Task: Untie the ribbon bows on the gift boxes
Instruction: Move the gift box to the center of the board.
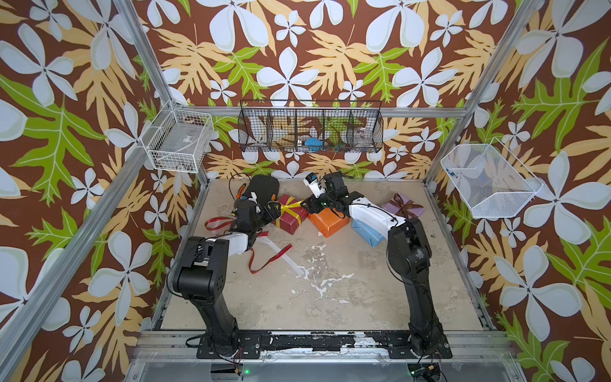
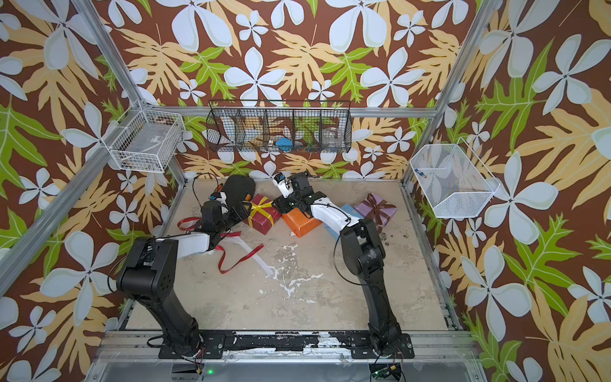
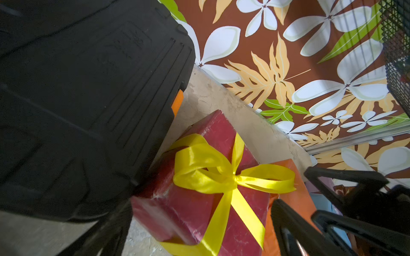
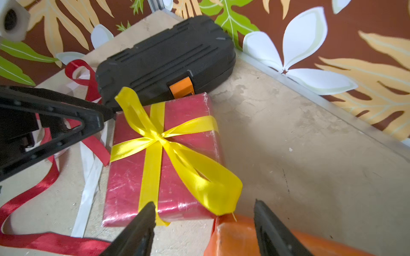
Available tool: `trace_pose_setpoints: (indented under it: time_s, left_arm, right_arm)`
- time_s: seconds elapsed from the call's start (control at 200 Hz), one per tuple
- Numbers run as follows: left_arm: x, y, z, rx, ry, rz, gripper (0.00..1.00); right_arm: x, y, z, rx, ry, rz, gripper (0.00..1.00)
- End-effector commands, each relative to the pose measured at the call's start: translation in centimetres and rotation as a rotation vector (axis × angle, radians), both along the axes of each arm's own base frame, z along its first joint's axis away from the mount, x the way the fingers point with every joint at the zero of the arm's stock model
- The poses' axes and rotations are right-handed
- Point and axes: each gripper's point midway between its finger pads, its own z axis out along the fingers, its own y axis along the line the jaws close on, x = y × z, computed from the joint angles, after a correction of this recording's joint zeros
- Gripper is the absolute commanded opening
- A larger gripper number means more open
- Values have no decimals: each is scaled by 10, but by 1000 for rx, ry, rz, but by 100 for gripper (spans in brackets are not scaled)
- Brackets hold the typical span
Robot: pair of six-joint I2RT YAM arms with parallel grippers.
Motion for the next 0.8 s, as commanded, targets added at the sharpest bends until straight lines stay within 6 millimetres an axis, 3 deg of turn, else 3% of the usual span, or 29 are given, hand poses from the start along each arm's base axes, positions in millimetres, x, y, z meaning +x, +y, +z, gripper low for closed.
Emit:
trace_pose_setpoints:
  time_s: [0.0,0.125,0.26,0.505,0.796]
  left_arm:
    - [11,-8,2,2,-29,-47,100]
    - [18,-15,-7,-3,-19,-92,100]
    - [13,-18,-14,-33,-17,-97,100]
    - [-15,-1,1,-125,-74,-19,100]
    - [-63,-12,31,-223,-142,-96,100]
  right_arm:
    - [8,9,-7,38,19,14,73]
    - [16,18,-7,147,44,52,81]
    - [11,34,-10,218,137,158,76]
    - [-21,58,-15,225,201,264,64]
    - [-72,61,-31,227,261,313,58]
